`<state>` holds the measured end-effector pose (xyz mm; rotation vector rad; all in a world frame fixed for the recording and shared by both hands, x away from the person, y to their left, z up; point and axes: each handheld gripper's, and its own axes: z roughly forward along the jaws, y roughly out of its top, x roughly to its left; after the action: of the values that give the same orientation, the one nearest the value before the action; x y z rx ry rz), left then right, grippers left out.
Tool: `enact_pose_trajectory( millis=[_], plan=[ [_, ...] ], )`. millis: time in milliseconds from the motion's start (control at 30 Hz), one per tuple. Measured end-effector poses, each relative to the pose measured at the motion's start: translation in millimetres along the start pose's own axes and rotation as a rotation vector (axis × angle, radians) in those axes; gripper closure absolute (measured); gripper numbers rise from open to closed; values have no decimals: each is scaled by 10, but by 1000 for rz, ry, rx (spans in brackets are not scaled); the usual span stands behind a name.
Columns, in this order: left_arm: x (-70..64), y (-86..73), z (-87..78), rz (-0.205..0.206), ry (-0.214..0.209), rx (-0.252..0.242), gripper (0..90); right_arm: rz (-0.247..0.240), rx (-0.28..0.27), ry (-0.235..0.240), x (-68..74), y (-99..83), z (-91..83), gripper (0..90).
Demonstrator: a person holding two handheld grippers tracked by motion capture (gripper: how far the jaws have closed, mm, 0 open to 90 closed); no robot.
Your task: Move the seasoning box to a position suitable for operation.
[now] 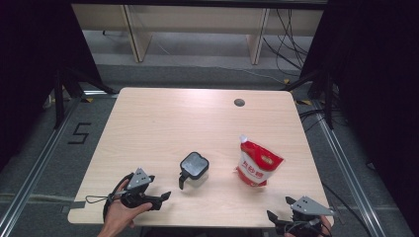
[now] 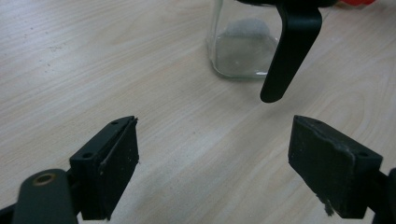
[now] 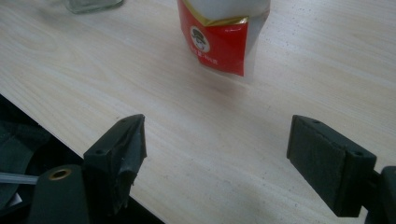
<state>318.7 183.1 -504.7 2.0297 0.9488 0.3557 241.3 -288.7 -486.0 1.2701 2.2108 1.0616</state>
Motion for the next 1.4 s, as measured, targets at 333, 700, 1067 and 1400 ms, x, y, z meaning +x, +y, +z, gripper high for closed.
enact_pose_trajectory(
  millis=[333,700,1067,1400],
  plan=[
    [-120,69,29,6,-5,-54,252,-25,4,20,-10,6,21,213],
    [-269,208,93,92,-20,-95,400,-27,1,19,1,10,25,214],
    [-451,307,260,204,-4,-113,593,-5,25,7,45,7,21,217],
    [-317,309,238,221,10,-127,698,-50,11,10,21,12,35,220]
  ],
)
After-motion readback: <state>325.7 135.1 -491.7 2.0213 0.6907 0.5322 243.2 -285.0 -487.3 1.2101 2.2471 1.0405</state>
